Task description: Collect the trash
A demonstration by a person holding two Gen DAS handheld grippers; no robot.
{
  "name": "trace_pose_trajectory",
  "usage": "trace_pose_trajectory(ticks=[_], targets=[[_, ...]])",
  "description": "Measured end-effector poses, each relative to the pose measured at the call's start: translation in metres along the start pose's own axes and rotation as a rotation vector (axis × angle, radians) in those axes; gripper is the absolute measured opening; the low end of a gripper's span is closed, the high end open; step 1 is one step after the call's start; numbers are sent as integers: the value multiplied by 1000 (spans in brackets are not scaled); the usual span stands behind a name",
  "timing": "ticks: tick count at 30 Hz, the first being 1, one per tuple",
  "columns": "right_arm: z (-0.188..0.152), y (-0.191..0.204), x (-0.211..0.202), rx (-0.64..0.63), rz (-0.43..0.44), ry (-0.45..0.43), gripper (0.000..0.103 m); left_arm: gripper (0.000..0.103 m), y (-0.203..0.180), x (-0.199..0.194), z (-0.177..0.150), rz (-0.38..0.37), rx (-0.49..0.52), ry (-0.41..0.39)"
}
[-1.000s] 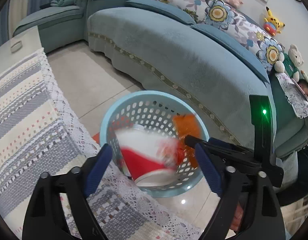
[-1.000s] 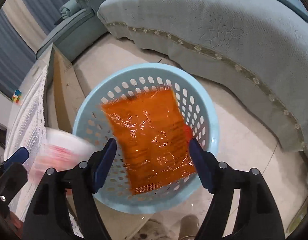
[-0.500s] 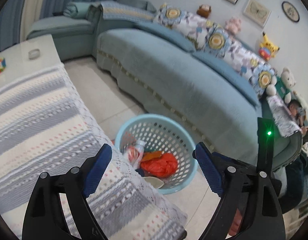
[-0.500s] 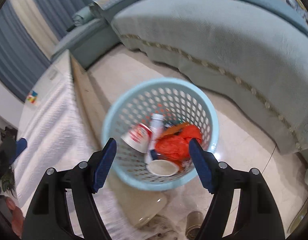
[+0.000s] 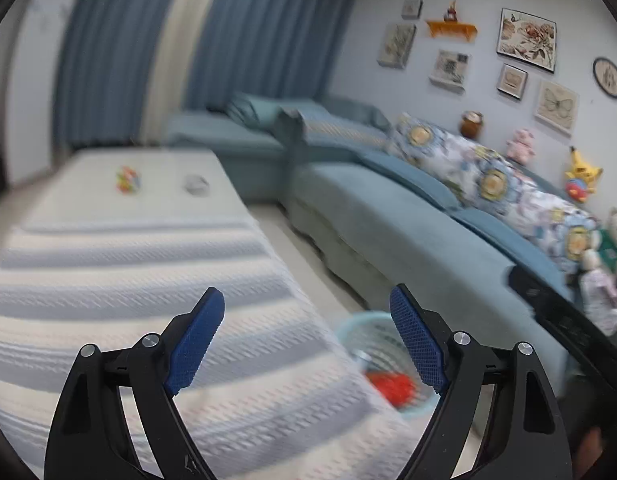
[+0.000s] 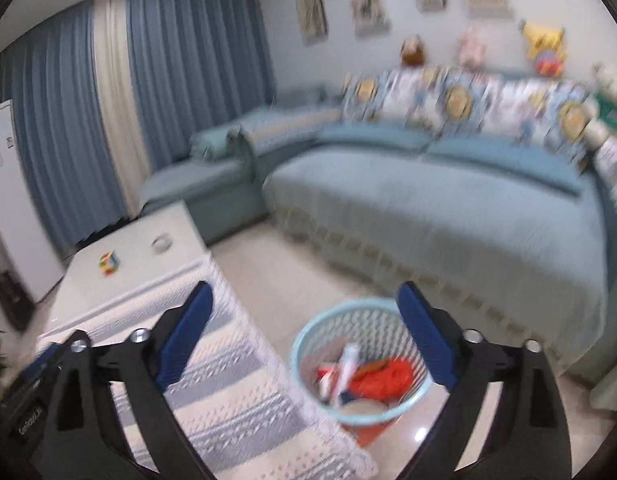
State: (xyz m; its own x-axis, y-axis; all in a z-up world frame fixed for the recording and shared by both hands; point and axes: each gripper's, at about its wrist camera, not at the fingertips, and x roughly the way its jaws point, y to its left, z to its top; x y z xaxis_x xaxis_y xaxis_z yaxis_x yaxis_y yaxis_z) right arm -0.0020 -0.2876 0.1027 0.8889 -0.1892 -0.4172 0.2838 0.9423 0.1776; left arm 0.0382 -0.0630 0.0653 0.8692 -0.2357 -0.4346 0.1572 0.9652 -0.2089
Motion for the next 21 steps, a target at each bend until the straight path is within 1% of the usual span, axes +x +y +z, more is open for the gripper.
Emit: trace_pose_trajectory(ticks=[1,3,5,6,8,10,12,15,17,19,21], targets=[[-5,3,-8,-17,-20,-44,95,82,-2,-5,-3,32,25,-29],[-14,6,-17,-45,-52,-104,95,83,-7,-12,-9,77,75,-73],[-23,5,-19,-41,-92,-140,95,85,-10,-16,-17,110,103,-111],[-28,1,-17,-16,-89,-144,95,89,-8,-18,-20,115,103,-122],[-36,-8,-11,27,-87,-133,95,91,-6,-18,-25,128,90,-137],[-44,-15,-5,35,-92,-115,95,91,-3,-17,-28,132,72,-133],[-49,-17,3,12,-100,-95,95,91,-3,-14,-31,128,71,-126],[-60,-15,17,-71,-120,-52,95,91,-15,-5,-36,137,116,-99],[-66,-16,23,-87,-115,-39,95,92,-19,-3,-37,126,126,-91],[-67,-16,23,-104,-114,-52,95,94,-19,-2,-37,126,128,-90],[-69,-14,21,-130,-132,-75,95,94,-19,-2,-37,139,128,-100]])
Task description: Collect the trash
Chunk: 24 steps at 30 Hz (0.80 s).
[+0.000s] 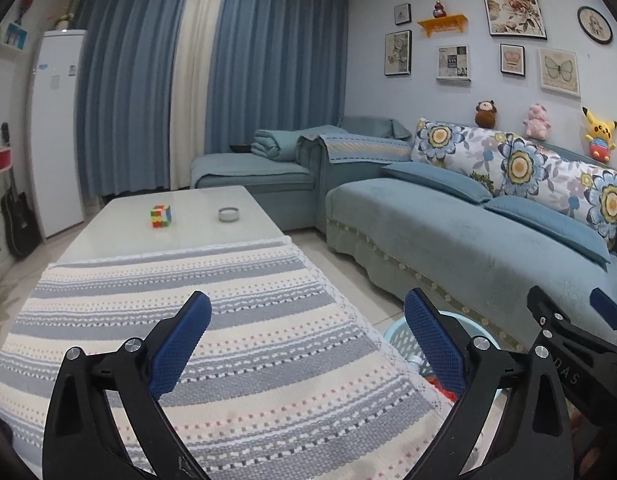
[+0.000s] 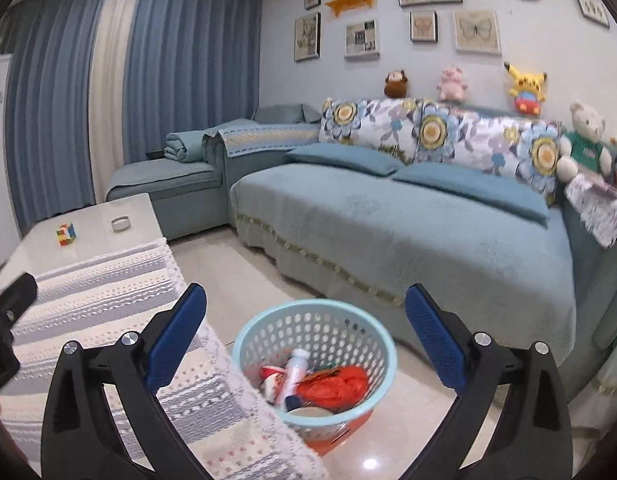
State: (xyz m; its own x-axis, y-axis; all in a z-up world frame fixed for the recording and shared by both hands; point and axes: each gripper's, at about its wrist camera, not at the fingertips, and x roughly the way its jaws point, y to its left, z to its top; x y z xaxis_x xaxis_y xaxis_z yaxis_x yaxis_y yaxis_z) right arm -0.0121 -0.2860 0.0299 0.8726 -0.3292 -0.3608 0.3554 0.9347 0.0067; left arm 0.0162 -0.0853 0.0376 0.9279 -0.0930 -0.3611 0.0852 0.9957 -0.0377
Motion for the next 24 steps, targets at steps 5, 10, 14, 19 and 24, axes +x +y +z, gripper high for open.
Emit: trace_pose_trajectory(ticks=[5,10,14,19,24], targets=[[-3,2,-1,-14,14,-16,95,95,5,0,0,24,-14,-5],[-2,2,-2,-5,21,-26,95,95,5,-1,1,40,-10,-7],[-2,5,-4,-12,26,-30,95,95,4,-3,1,40,-11,-13],[-2,8,-5,-25,40,-27,95,95,5,-4,1,36,-6,-7],[-2,9,-6,-24,49,-27,95,95,5,-4,2,48,-2,-10]])
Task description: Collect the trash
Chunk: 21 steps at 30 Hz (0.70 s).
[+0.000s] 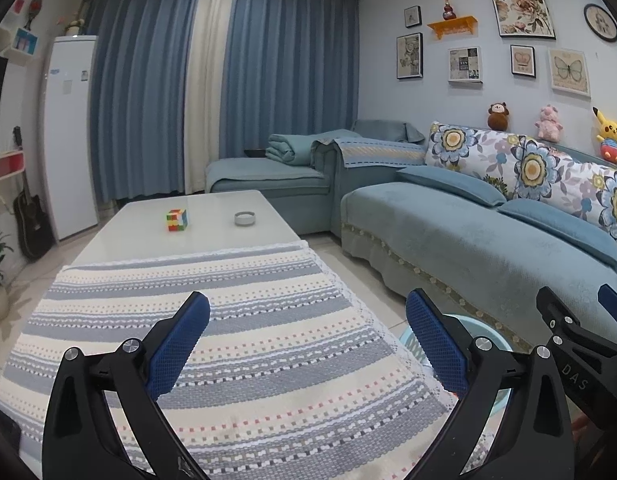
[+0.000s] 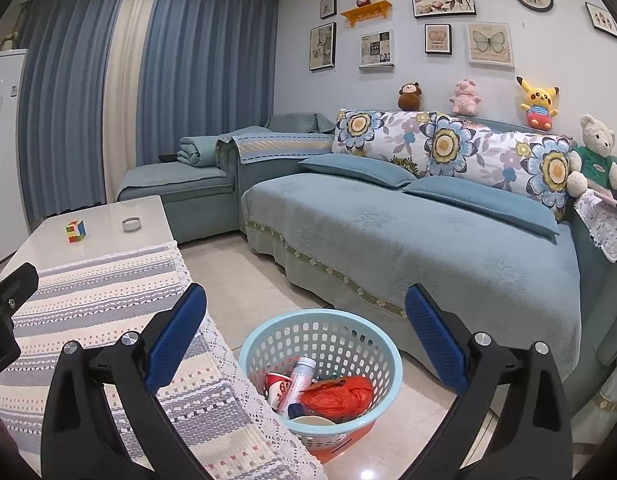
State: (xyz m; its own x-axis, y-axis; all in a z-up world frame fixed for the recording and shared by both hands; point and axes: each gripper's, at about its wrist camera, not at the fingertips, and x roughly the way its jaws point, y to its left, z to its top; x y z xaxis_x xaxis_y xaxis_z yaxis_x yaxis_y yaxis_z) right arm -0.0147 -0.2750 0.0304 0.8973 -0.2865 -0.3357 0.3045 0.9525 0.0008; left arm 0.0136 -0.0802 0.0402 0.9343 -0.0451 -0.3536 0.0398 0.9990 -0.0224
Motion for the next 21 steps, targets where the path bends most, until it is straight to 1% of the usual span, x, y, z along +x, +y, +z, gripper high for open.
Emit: trace_pose_trajectory(ticks=[5,21], targets=[[-1,4,6,-15,9,29,95,95,3,0,1,-3,-7,2],[-4,9,8,-34,19,42,95,95,6,2,0,-2,3,-5]])
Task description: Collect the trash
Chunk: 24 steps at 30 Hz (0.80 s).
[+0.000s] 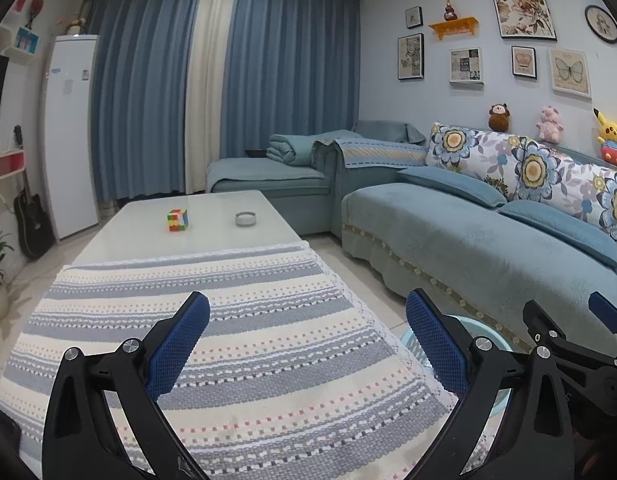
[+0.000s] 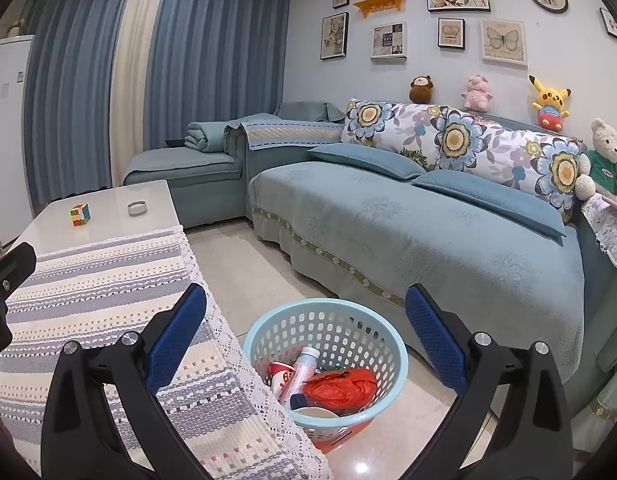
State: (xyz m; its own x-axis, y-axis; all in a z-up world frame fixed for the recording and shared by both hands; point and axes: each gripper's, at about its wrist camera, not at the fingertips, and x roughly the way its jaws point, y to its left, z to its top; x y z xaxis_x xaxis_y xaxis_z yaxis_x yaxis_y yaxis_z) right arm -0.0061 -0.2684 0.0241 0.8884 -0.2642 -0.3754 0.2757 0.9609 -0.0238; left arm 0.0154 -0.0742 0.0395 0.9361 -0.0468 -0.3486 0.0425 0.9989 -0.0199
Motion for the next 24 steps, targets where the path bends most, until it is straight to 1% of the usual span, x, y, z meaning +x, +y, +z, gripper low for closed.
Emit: trace_pose_trajectory(ticks=[7,13,17,24], targets=[[-1,0,1,-2,4,5,95,95,-2,0,0,-5,15,-5],[-2,0,1,0,9,8,95,95,-2,1,0,-5,9,1],[-2,0,-2,-5,8,-9,95,95,0,3,-1,-7,-3,14],[-1,2,-1,-12,19,-9,95,95,1,2,-1,-5,-10,13]])
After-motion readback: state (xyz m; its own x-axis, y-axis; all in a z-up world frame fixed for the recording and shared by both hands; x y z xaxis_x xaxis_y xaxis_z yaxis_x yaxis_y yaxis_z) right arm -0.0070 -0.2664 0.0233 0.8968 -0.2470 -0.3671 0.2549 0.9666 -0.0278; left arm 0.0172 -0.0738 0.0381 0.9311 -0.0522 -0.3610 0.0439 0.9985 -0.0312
